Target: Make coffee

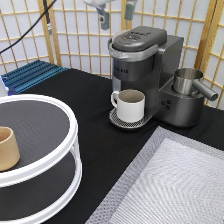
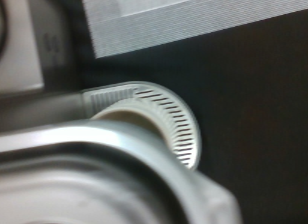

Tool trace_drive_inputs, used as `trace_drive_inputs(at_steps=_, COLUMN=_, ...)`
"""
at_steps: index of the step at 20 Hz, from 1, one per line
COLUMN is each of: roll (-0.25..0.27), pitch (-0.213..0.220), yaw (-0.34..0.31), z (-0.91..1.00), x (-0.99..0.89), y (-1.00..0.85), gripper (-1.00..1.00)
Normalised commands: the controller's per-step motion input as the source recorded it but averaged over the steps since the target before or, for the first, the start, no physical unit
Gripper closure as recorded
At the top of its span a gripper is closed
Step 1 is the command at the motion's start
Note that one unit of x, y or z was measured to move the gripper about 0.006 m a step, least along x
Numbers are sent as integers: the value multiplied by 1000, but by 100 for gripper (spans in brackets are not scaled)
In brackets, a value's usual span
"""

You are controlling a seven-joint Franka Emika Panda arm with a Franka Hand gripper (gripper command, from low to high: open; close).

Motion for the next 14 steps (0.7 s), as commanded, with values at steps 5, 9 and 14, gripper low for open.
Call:
trace_drive_inputs(at_steps=5, roll=1, pitch=0, yaw=0, z=-323, x=-235, y=-1000, gripper=-100)
trace_drive_inputs(at_steps=9, roll=-17, pitch=-30, yaw=0, z=-203, x=-261, y=-365, gripper=-100)
trace_drive_inputs(at_steps=14, roll=0, pitch=0, yaw=0, z=0, x=0, y=0, gripper=-100)
